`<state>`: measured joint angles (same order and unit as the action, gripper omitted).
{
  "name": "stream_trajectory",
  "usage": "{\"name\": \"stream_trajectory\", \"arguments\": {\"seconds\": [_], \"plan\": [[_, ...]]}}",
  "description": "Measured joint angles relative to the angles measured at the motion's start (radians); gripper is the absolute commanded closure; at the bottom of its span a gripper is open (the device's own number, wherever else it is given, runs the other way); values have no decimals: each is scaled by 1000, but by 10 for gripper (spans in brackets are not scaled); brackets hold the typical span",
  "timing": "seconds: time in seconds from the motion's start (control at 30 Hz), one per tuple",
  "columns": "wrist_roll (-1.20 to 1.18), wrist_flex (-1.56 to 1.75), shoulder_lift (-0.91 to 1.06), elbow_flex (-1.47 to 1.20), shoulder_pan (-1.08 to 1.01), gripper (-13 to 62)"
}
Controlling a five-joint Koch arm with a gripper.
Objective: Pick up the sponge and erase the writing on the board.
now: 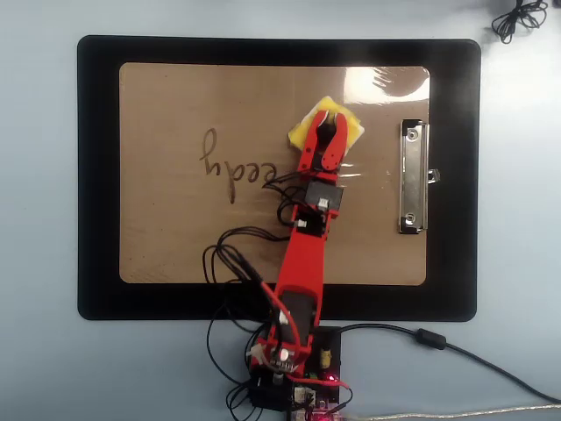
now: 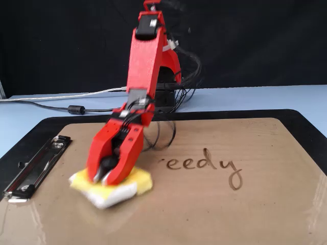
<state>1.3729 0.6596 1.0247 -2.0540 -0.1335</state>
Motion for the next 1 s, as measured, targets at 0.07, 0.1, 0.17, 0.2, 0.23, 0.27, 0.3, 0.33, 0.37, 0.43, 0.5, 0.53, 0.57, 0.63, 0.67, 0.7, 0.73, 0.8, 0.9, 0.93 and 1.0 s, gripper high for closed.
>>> {"name": "stream_trajectory", "arguments": {"seconds": [0.07,0.1,0.17,0.2,0.23,0.27,0.3,0.33,0.37,0.43,0.5,0.53,0.57,0.63,0.67,0.7,0.73,0.8,0.9,0.93,1.0], "plan": [[15,0,262,-353,51,574],[23,-9,373,-471,71,574],[54,-38,558,-584,107,574],[66,-51,543,-571,107,574],[74,-58,456,-476,107,574],[81,-44,334,-324,114,574],[83,-40,255,-222,114,574],[83,-54,120,-57,114,574],[83,-34,52,18,118,574],[84,-31,91,-60,129,574],[86,-31,287,-321,161,574],[86,-35,397,-460,176,574],[86,-41,540,-624,201,574],[84,-92,627,-629,218,574],[91,-115,611,-594,215,574],[91,-147,538,-482,218,574],[97,-152,472,-388,224,574],[100,-138,296,-193,219,574],[101,-123,305,-264,224,574],[101,-120,360,-328,225,574],[101,-127,548,-552,241,574]]}}
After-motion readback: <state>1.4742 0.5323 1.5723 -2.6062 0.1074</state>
